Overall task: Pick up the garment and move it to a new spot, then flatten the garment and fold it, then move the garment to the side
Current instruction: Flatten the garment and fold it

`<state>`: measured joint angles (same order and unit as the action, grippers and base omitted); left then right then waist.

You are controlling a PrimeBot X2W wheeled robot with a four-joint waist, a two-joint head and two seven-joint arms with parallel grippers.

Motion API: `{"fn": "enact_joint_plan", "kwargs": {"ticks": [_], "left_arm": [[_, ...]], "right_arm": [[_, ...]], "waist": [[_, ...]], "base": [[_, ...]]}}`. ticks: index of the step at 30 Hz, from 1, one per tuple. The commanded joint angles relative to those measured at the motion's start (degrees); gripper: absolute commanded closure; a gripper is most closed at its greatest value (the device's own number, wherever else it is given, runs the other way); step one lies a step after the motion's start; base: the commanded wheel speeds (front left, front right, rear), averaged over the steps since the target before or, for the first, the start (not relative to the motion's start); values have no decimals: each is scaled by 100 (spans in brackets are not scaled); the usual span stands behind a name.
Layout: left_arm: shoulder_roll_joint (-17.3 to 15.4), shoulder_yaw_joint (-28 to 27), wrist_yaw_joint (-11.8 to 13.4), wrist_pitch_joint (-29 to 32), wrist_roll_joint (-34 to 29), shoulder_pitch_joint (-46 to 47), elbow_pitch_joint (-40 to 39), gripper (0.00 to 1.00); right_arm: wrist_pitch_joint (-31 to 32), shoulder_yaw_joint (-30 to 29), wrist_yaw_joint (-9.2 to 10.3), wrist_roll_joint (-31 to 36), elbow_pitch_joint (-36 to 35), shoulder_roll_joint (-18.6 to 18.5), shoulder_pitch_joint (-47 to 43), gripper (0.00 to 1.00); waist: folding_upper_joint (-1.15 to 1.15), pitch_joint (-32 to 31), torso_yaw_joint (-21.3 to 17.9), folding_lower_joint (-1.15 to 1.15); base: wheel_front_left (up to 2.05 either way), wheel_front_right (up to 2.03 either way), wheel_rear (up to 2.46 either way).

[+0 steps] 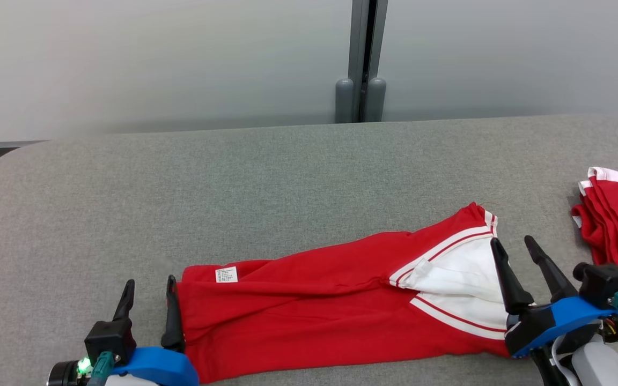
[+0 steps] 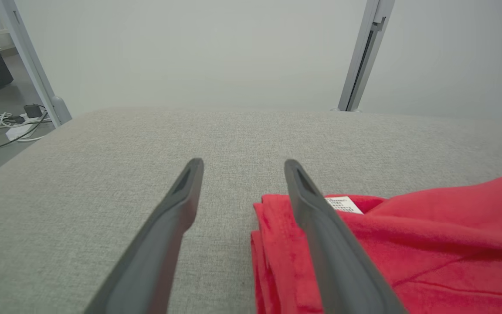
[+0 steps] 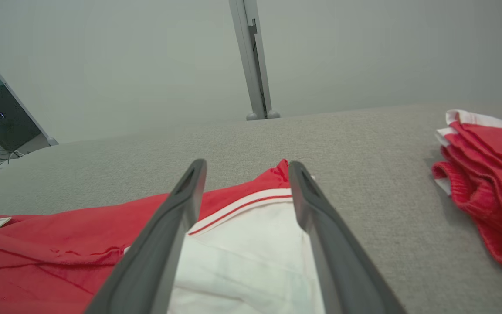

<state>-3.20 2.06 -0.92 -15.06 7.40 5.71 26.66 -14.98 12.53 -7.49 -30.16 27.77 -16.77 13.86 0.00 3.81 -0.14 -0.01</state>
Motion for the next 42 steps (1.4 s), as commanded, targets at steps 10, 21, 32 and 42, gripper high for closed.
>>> {"fn": "enact_joint_plan", "kwargs": {"ticks": [10,21,32,42], "left_arm": [[29,382,136,-11,330,-498,-120,0],[28,743,248,-11,619,-521,-60,0],[29,1078,299,-11,916,-66,179,0],[29,1107,347,-11,1021,62,178,0]], "right_arm": [[-24,-403,0,1011,527,442,-216,0],[-24,-526,0,1266,953,455,-29,0],[186,-279,0,959,2540,278,1102,0],[535,350,0,222,3341,339,938,71]], "waist": [[0,-316,46,1],[0,-209,113,1],[0,511,341,1],[0,698,386,1]], "base": [[0,0,0],[0,0,0],[0,0,0],[0,0,0]]}}
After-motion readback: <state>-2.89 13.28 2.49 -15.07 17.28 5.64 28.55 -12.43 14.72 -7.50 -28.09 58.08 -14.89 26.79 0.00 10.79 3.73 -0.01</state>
